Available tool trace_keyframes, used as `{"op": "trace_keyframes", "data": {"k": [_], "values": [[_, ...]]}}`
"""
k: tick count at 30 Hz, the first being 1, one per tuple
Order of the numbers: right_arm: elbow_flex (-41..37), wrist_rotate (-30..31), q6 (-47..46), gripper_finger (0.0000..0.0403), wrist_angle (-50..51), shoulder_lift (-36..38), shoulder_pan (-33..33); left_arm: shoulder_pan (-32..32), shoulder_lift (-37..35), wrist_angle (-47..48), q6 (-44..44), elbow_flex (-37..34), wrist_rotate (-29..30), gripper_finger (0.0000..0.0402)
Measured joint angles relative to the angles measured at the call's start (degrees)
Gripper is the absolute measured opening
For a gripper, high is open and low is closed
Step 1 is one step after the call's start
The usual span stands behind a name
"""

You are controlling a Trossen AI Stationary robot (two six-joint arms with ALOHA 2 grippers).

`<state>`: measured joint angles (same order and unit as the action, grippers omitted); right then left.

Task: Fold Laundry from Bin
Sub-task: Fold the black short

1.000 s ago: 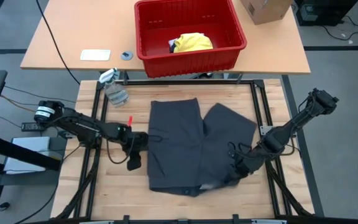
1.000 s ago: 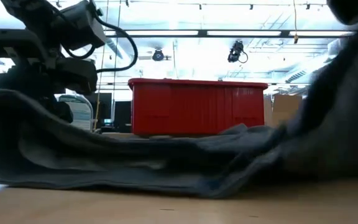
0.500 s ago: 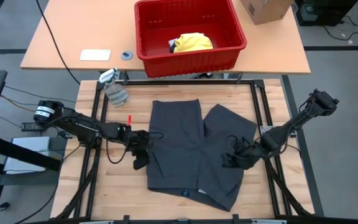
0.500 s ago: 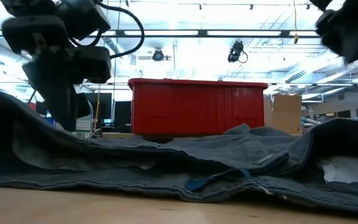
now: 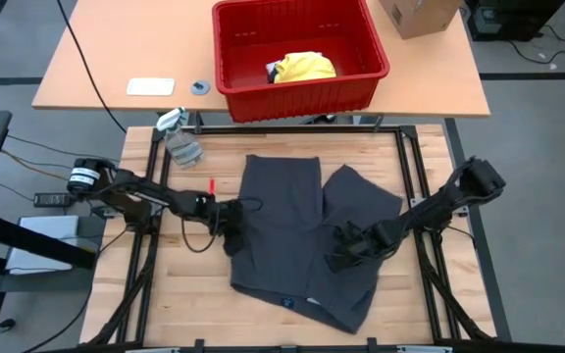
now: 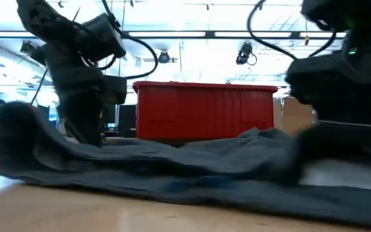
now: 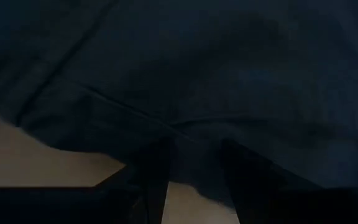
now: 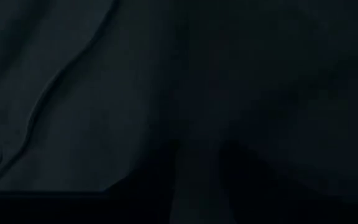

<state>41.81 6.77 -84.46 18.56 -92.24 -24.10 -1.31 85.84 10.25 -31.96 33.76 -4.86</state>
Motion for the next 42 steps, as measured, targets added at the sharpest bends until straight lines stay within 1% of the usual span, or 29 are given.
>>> {"op": "trace_keyframes", "data": {"k": [3, 6, 9, 11, 13, 15, 19, 23, 25, 27, 29, 34, 37, 39, 42], "values": [[2.46, -0.86, 0.43, 0.0138, -7.40, -4.24, 0.02, 4.03, 0.10, 1.18, 0.60, 1.10, 0.93, 0.0155], [6.36, -4.93, 5.55, 0.0138, -11.98, -7.25, 0.37, 8.11, 0.33, 4.01, 1.07, 3.72, 0.96, 0.0155], [11.16, -11.56, 13.49, 0.0138, -12.52, -8.28, 1.70, 10.68, 0.48, 10.67, 0.99, 8.21, 0.51, 0.0155], [13.91, -13.84, 18.77, 0.0138, -10.75, -7.45, 2.69, 10.91, 0.45, 14.74, 1.27, 12.03, -0.32, 0.0155], [15.52, -13.63, 23.92, 0.0138, -7.28, -6.14, 3.94, 9.84, 0.40, 20.32, 2.22, 15.22, -0.82, 0.0155], [16.44, -11.73, 29.38, 0.0138, -3.37, -4.72, 5.24, 8.13, 0.42, 24.60, 3.04, 17.99, -0.90, 0.0155], [16.37, -7.99, 40.50, 0.0138, -0.54, -1.70, 7.45, 2.92, -0.32, 27.06, 2.38, 21.56, -1.01, 0.0155], [15.95, -6.65, 46.79, 0.0138, 3.97, -1.41, 9.37, -3.64, -2.18, 25.38, -4.46, 22.04, -0.64, 0.0155], [15.95, -6.42, 47.65, 0.0138, 6.93, -1.41, 10.56, -7.12, -2.82, 25.39, -10.57, 22.03, 0.87, 0.0155], [15.73, -4.83, 48.23, 0.0138, 9.18, -1.49, 11.70, -10.98, -3.13, 24.96, -15.69, 22.01, 2.81, 0.0155], [15.02, -2.81, 48.20, 0.0138, 8.40, -1.48, 12.92, -14.60, -3.30, 23.43, -20.25, 21.94, 4.27, 0.0155], [13.02, -1.70, 46.22, 0.0138, 8.20, -1.47, 15.86, -21.52, -3.30, 22.75, -28.71, 21.94, 8.54, 0.0155], [11.17, -1.67, 44.28, 0.0138, 8.18, -1.47, 16.84, -23.99, -3.30, 23.10, -31.49, 21.94, 9.25, 0.0155], [9.20, -2.04, 42.49, 0.0138, 6.58, -1.45, 16.88, -25.25, -3.30, 23.89, -31.78, 21.94, 9.24, 0.0155], [5.96, -3.62, 35.93, 0.0138, 2.75, -1.45, 16.68, -26.95, -3.30, 27.83, -32.04, 21.94, 8.44, 0.0155]]}}
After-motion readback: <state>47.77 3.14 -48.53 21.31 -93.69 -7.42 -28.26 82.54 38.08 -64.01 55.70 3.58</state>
